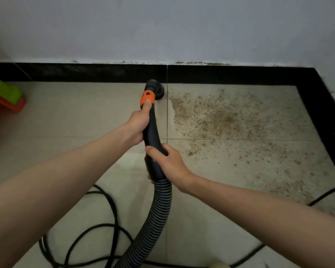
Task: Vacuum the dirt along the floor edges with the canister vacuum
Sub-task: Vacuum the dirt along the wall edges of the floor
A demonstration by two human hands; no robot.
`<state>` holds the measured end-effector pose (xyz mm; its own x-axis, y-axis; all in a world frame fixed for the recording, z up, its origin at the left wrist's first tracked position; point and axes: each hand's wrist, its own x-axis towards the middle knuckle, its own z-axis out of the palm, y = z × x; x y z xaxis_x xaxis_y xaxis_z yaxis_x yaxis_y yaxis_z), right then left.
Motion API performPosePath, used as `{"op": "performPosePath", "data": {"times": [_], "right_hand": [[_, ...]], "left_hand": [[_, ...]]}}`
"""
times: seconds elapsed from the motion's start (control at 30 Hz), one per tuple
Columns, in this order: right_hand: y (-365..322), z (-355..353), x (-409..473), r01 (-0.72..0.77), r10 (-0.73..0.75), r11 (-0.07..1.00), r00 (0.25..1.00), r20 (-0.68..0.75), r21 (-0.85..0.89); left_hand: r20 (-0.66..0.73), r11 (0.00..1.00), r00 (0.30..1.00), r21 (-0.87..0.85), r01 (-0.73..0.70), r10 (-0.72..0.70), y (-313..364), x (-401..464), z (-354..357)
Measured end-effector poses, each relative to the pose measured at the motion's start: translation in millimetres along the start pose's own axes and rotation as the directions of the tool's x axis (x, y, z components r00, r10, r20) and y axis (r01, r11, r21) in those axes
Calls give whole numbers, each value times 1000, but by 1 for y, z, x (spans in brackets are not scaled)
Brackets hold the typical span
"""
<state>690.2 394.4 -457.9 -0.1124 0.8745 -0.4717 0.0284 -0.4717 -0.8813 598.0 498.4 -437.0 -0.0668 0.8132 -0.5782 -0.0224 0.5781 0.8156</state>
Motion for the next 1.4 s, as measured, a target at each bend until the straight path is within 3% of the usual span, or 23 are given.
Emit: {"op": "performPosePath", "data": {"times": [0.1,0.3,0.43,0.57,0.67,0.77,0.9,1.13,1.23,1.4], "right_hand": [[-22,-12,2,20,-18,999,997,72,-34],[-13,-20,12,-66,27,982,977,212,178],[3,-20,24,7,-25,994,987,158,113],[-5,-31,29,88,-82,995,991,111,-49],[-8,-36,30,90,-82,991,992,91,-96],[-6,-43,28,-1,4,1000,990,143,-22],[-4,-48,22,-235,185,968,905,383,87],[8,-47,33,-358,213,917,812,543,176],[21,-49,28,-349,240,924,847,474,155],[31,-43,25,-189,183,980,979,88,64]], "left_hand": [[-52,996,998,-81,-42,38,20,0,2],[-51,973,998,-225,-43,32,26,17,-10],[-22,959,999,-282,37,-45,10,28,-13],[-160,943,973,-315,107,-164,12,25,-5],[-271,957,950,-280,75,-154,14,24,10],[-231,957,961,-278,86,-154,6,26,20],[-119,938,967,-295,184,-227,-11,27,16],[-180,954,967,-271,129,-182,-18,36,10],[-184,967,969,-222,124,-166,-31,35,16],[-184,991,979,-121,60,-82,-40,41,35]]}}
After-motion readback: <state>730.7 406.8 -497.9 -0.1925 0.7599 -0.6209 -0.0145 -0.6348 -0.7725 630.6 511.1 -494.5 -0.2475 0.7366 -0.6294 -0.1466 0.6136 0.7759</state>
